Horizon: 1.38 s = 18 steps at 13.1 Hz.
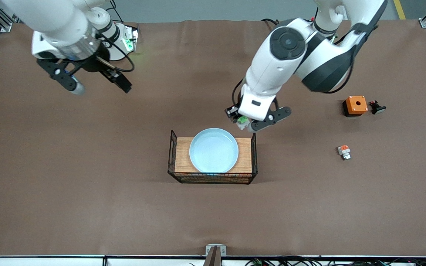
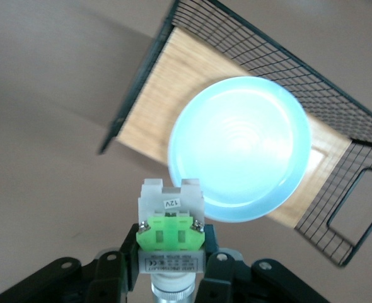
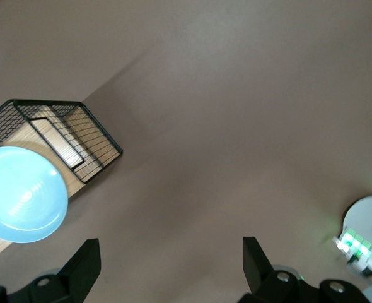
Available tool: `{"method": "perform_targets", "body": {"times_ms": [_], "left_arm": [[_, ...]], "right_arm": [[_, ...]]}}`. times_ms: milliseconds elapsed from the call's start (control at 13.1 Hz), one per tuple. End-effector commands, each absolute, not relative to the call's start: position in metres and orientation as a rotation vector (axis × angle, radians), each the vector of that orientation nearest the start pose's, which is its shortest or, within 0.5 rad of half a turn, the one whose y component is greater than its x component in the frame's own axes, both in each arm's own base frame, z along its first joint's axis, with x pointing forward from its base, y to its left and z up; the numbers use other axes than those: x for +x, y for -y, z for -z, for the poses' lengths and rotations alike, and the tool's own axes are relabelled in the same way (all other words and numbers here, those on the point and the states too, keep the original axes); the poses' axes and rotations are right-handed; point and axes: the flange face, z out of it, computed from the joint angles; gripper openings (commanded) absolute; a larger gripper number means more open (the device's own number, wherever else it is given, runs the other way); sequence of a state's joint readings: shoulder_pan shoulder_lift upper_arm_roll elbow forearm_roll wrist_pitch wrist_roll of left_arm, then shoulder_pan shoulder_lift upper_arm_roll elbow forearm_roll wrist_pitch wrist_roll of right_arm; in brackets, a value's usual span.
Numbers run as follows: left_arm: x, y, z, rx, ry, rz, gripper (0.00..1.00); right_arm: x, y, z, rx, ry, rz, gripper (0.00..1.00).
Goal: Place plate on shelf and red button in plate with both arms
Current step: 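Carry the switch over the plate with the left gripper while the right gripper withdraws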
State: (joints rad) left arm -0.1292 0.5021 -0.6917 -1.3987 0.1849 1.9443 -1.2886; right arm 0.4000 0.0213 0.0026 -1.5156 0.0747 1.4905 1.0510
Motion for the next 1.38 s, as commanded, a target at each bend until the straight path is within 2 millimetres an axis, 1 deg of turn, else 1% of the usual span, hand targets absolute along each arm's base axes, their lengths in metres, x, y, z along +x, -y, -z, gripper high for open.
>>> {"method": "perform_targets", "body": {"times_ms": [0, 77, 153, 306, 383, 459, 536, 612, 689, 766, 919, 995, 1072, 1148, 1225, 1301], "left_arm": [[0.566, 0.453, -0.451, -3.213, 0.887, -0.013, 0.05], [0.568, 0.46, -0.435, -3.185, 0.88, 0.024, 0.08], [0.568, 0.467, -0.42, -3.165, 0.875, 0.061, 0.09], [0.57, 0.476, -0.398, -3.152, 0.89, 0.108, 0.11], [0.57, 0.479, -0.391, -3.159, 0.895, 0.107, 0.18], [0.571, 0.479, -0.385, -3.158, 0.895, 0.102, 0.24], [0.572, 0.48, -0.378, -3.153, 0.895, 0.091, 0.32], [0.573, 0.481, -0.378, -3.156, 0.894, 0.094, 0.46], [0.573, 0.481, -0.38, -3.159, 0.894, 0.1, 0.73], [0.573, 0.48, -0.384, -3.161, 0.896, 0.108, 0.99], [0.572, 0.474, -0.399, -3.142, 0.894, 0.11, 1.0], [0.574, 0.464, -0.405, -3.111, 0.901, 0.1, 1.0], [0.578, 0.45, -0.427, -3.085, 0.923, 0.131, 1.0], [0.583, 0.43, -0.455, -3.068, 0.941, 0.188, 1.0], [0.585, 0.415, -0.477, -3.058, 0.916, 0.217, 1.0], [0.588, 0.393, -0.5, -3.051, 0.85, 0.235, 1.0]], "right_arm": [[0.487, -0.18, -0.622, -2.982, -0.823, -0.082, 0.99], [0.487, -0.161, -0.621, -2.995, -0.749, -0.062, 0.99], [0.493, -0.14, -0.622, -3.011, -0.673, -0.051, 0.99], [0.508, -0.085, -0.624, -3.031, -0.523, -0.012, 0.99], [0.513, -0.063, -0.624, -3.037, -0.463, 0.011, 0.99], [0.517, -0.049, -0.627, -3.04, -0.425, 0.043, 0.99], [0.519, -0.042, -0.631, -3.049, -0.411, 0.064, 0.99], [0.522, -0.037, -0.636, -3.083, -0.38, 0.092, 0.99], [0.524, -0.034, -0.639, -3.12, -0.332, 0.114, 0.99], [0.525, -0.032, -0.643, -3.128, -0.291, 0.13, 0.99], [0.527, -0.025, -0.653, -3.137, -0.2, 0.161, 0.99], [0.53, -0.024, -0.652, -3.14, -0.166, 0.161, 0.99], [0.534, -0.024, -0.654, -3.139, -0.159, 0.168, 0.99], [0.536, -0.025, -0.655, -3.137, -0.171, 0.168, 0.99], [0.536, -0.025, -0.655, -3.138, -0.159, 0.168, 1.0], [0.538, -0.025, -0.651, -3.14, -0.156, 0.151, 1.0]]}}
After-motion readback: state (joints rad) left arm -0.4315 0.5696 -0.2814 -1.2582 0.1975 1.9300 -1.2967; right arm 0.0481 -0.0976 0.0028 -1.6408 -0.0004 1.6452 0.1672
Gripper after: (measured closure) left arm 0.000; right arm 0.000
